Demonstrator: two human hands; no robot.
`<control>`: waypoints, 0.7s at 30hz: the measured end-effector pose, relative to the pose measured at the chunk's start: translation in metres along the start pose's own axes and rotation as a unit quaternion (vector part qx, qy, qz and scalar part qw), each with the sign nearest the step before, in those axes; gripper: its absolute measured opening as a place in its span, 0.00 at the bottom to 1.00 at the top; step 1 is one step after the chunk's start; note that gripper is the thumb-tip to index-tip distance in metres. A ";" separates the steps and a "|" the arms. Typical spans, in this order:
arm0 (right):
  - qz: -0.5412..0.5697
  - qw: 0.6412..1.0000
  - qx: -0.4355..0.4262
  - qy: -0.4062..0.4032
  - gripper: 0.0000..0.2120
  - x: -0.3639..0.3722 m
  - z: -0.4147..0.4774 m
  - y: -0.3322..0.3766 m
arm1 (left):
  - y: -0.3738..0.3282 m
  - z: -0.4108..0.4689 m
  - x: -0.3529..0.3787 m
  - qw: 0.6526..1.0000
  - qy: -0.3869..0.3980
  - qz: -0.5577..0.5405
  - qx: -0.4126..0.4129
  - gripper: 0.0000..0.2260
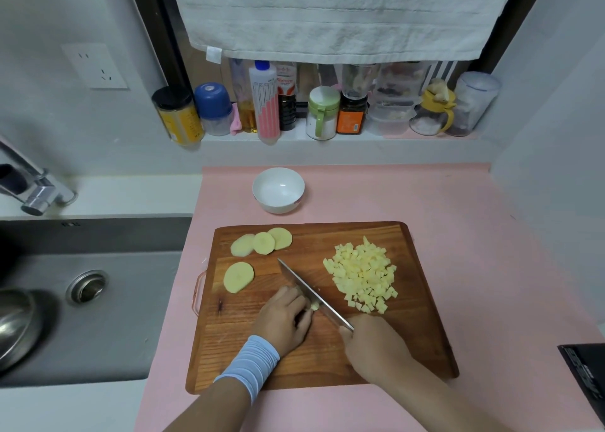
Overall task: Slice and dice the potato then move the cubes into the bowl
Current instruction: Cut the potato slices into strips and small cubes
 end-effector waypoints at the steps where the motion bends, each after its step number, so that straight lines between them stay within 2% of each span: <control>1: 0.004 1.000 0.000 0.005 0.18 0.001 0.003 0.002 | 0.000 0.000 0.000 1.000 0.000 0.000 -0.001 0.05; 5: 0.018 1.000 -0.004 0.008 0.13 0.001 0.016 0.019 | -0.002 0.000 -0.002 1.000 0.001 0.003 -0.003 0.04; 21: 0.004 1.000 -0.019 -0.021 0.13 0.008 0.010 0.028 | 0.002 -0.008 0.000 1.000 0.001 0.006 -0.011 0.04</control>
Point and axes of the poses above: each hand's wrist, its own z-axis towards the middle knuckle, its own x-axis out of the palm, y = z × x, the point moved 5 cm from there along z, towards the middle knuckle, and after that the axes turned 1 degree about x, right-handed, at the moved point
